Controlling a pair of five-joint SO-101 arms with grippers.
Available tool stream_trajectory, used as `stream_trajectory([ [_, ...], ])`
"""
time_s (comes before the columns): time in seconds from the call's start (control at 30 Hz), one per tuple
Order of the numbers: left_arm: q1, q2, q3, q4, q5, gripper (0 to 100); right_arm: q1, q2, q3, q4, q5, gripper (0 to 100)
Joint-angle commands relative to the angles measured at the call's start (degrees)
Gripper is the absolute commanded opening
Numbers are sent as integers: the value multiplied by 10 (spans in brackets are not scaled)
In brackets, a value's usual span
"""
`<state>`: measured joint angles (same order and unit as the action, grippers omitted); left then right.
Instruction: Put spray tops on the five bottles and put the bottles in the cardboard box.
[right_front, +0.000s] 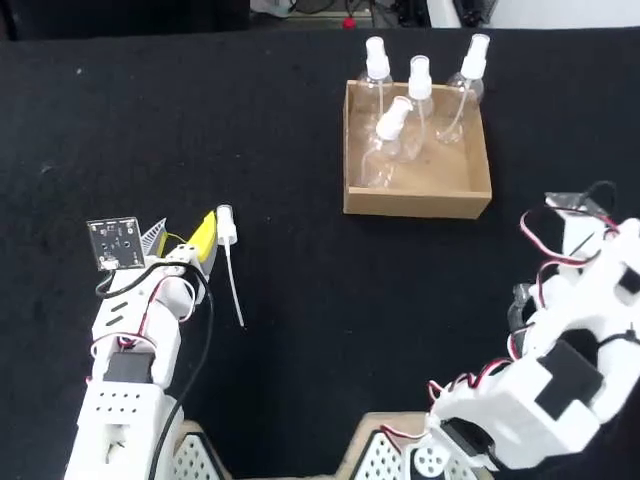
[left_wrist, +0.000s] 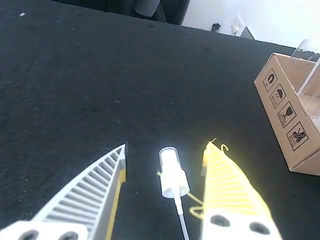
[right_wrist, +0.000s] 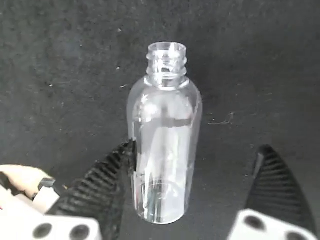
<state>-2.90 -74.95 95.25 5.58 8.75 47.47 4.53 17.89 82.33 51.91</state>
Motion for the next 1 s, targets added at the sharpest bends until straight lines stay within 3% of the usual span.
stream_trajectory([
  [0.0, 7, -6, 0, -14, -6, 241, -23, 2, -50, 34, -9, 347],
  [0.17, 7, -6, 0, -14, -6, 241, -72, 6, -53, 112, -19, 342],
  [0.27, 7, -6, 0, -14, -7, 241, -83, 12, -48, 83, -62, 328],
  [0.5, 7, -6, 0, -13, -7, 241, -82, 39, -26, 11, -65, 322],
  [0.97, 7, -6, 0, -12, -7, 241, -62, 62, -57, 55, -70, 322],
])
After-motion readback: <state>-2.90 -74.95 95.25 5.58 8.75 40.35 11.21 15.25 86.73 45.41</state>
